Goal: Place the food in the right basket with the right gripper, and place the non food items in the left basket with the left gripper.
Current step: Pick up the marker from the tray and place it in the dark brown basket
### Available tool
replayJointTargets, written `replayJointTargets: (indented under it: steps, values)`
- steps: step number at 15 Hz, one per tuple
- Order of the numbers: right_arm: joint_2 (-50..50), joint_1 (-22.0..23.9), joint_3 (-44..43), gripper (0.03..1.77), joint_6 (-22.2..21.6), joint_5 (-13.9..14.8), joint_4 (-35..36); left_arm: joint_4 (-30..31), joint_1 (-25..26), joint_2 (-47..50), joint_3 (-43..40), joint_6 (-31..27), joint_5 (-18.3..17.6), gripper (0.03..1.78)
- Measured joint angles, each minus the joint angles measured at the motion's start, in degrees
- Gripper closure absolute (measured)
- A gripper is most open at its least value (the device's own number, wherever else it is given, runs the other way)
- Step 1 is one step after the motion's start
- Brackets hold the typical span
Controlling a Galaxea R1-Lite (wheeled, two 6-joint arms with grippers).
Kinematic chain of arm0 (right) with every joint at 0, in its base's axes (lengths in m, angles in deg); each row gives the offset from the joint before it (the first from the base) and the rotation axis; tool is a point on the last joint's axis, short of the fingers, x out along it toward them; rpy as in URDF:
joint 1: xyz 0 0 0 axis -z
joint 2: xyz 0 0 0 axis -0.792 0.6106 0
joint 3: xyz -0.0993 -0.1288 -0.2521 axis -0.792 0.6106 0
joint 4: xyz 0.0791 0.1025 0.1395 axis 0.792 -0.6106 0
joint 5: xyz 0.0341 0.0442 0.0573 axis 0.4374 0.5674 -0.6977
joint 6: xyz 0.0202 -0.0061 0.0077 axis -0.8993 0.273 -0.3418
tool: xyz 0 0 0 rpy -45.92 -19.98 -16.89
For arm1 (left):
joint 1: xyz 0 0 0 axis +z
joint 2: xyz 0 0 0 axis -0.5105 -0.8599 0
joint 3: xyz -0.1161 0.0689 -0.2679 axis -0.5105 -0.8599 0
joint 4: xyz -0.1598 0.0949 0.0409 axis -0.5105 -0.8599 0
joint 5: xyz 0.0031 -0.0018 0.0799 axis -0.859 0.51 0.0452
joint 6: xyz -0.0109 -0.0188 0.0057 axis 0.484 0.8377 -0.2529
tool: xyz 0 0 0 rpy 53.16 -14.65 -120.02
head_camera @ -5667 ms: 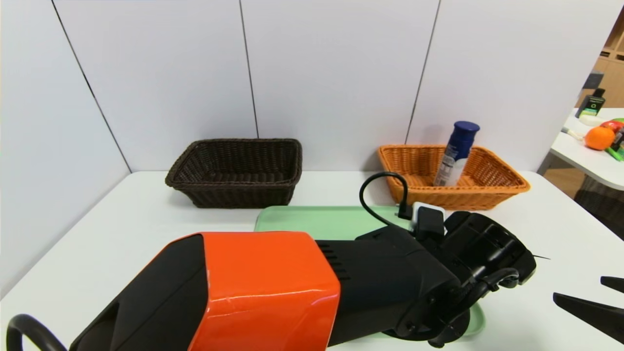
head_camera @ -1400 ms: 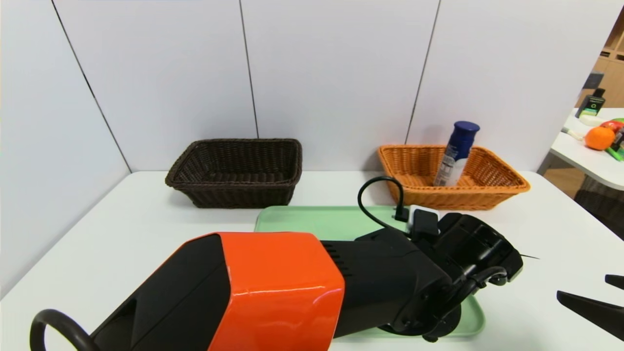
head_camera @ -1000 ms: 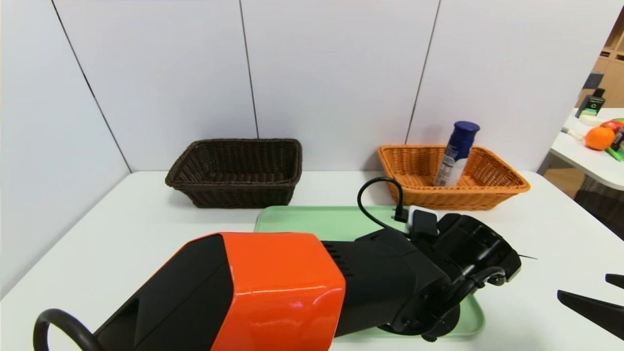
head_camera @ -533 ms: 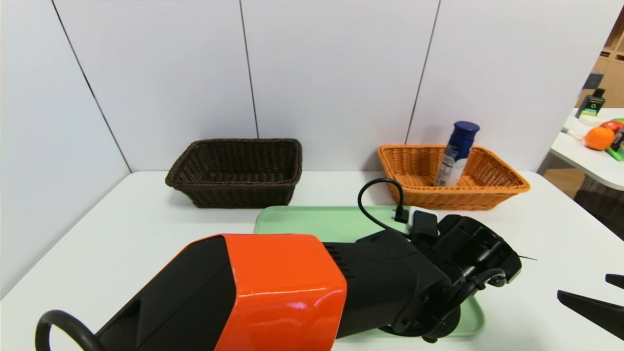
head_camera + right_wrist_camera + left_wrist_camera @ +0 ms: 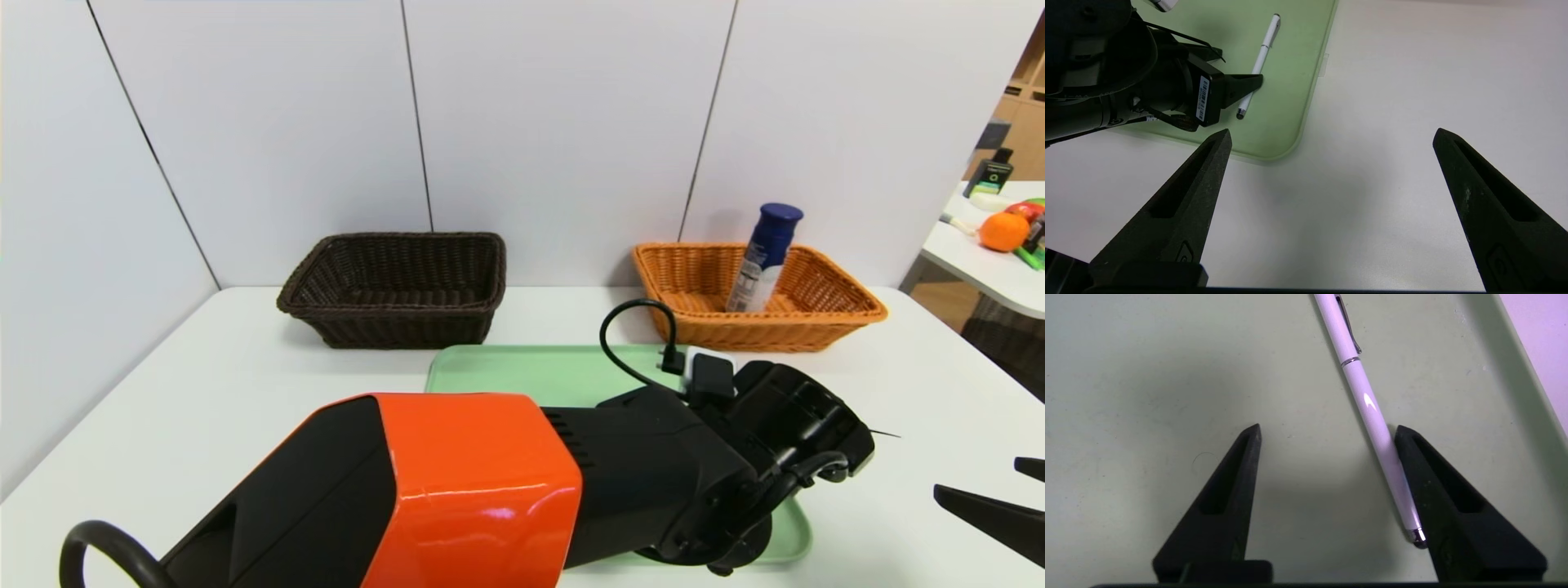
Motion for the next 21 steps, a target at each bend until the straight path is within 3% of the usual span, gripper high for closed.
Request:
replayJointTargets:
  steps: [4, 6, 15, 21]
  values:
    - [0.0, 0.0, 0.0, 0.10, 0.0, 0.1, 0.0, -0.1, 0.0, 0.0, 0.0, 0.0, 0.0, 1.06]
    - [0.0, 0.0, -0.1, 0.10, 0.0, 0.1, 0.1, -0.1, 0.0, 0.2, 0.0, 0.0, 0.0, 1.77]
    - [-0.9, 0.2, 0.0, 0.10, -0.1, 0.1, -0.2, -0.8, 1.8, 6.1, -0.1, -1.7, 0.6, 1.77]
    - [-1.3, 0.3, -0.2, 0.10, -0.1, -0.1, 0.0, -6.1, 9.4, 16.7, -0.7, -4.4, 0.7, 1.77]
